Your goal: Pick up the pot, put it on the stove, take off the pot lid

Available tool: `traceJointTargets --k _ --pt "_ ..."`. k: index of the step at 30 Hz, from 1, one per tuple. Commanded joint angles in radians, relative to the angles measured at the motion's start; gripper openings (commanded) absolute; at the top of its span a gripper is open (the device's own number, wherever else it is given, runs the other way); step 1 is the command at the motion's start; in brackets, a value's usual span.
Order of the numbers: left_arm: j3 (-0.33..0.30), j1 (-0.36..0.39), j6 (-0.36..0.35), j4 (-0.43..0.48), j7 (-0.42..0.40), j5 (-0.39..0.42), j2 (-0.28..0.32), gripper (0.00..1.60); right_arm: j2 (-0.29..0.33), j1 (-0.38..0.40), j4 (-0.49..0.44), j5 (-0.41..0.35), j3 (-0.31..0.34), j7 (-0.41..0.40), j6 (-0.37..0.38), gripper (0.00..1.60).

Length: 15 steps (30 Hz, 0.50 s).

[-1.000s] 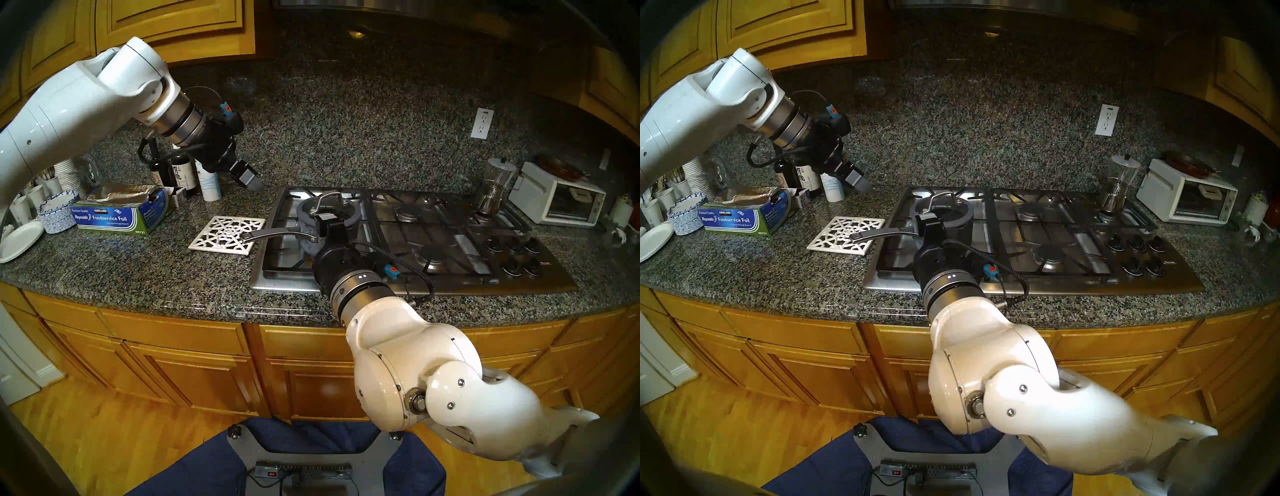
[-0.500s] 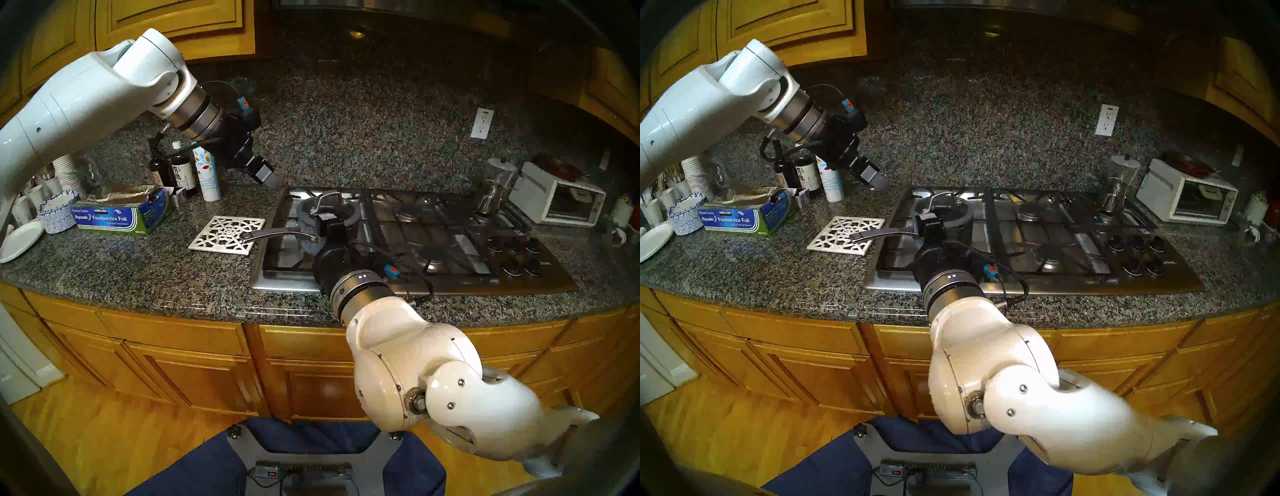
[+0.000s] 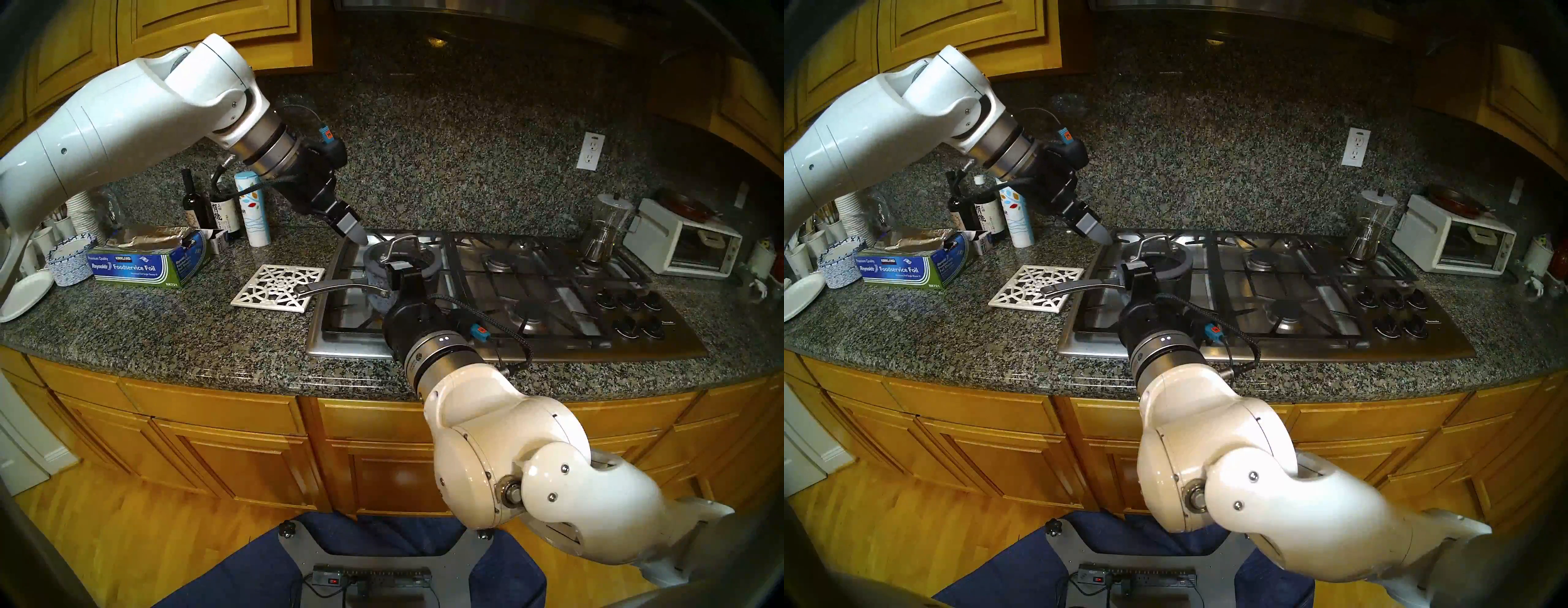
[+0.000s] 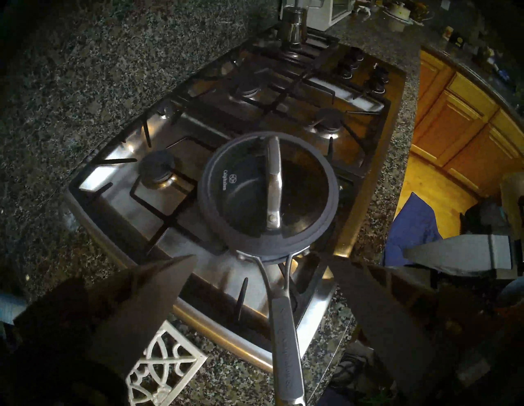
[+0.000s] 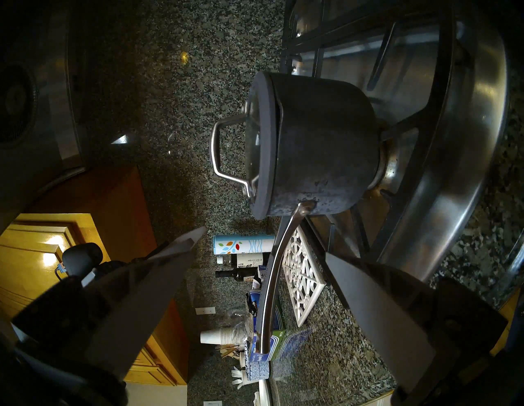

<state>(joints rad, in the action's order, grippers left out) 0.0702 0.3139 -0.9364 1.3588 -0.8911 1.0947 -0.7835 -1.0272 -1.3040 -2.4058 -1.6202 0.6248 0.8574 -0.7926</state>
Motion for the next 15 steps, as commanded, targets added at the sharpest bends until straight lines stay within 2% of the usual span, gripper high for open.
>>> traceJointTargets --k 1,15 --pt "-0.004 0.059 0.023 -0.023 -0.11 0.013 -0.041 1.6 -0.004 0.018 -0.025 0.012 0.012 -0.014 0.0 1.6" --pt "0.048 0.064 0.09 -0.11 -0.159 -0.008 -0.14 1.6 -0.004 0.018 -0.025 0.012 0.012 -0.014 0.0 1.6"
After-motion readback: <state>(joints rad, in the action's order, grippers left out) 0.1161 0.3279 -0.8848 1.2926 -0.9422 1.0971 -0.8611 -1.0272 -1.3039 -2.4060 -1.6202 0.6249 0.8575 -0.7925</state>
